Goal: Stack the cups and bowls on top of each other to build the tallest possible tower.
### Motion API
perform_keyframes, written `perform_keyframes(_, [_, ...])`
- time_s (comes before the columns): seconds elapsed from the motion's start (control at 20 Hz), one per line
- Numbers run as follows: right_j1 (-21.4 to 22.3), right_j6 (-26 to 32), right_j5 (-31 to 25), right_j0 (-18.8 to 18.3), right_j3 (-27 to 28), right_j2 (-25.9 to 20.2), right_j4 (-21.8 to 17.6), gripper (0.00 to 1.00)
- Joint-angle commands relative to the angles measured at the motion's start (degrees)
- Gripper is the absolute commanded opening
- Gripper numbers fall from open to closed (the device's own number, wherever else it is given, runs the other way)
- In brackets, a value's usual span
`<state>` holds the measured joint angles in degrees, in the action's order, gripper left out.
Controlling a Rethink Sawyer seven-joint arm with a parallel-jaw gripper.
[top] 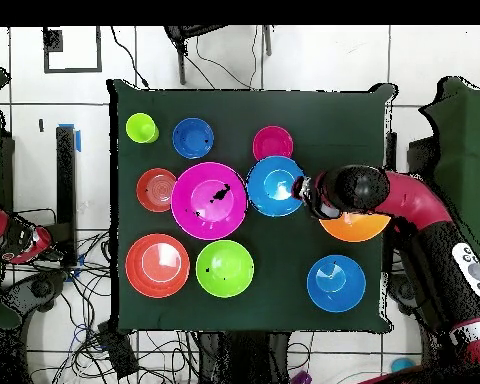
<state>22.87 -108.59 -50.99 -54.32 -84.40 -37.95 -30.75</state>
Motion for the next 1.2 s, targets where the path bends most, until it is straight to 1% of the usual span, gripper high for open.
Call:
perform_keyframes(0.05, [-3.02,16.59,4.57,-0.69,1.08,-3.00,-4.14,0.00])
perform_keyframes(0.2, [-2.99,16.48,3.78,-0.97,0.66,-3.26,-4.03,0.00])
perform_keyframes(0.4, [-3.02,16.37,0.75,-1.22,-0.06,-3.57,-3.10,0.00])
perform_keyframes(0.55, [-2.98,15.86,-0.41,-0.99,-0.07,-3.57,-2.95,0.00])
perform_keyframes(0.95, [-2.55,15.58,-1.52,-1.39,-0.96,-4.08,-1.98,0.00])
perform_keyframes(1.2, [-1.73,16.44,-2.83,-2.90,-2.51,-5.60,-0.36,0.00])
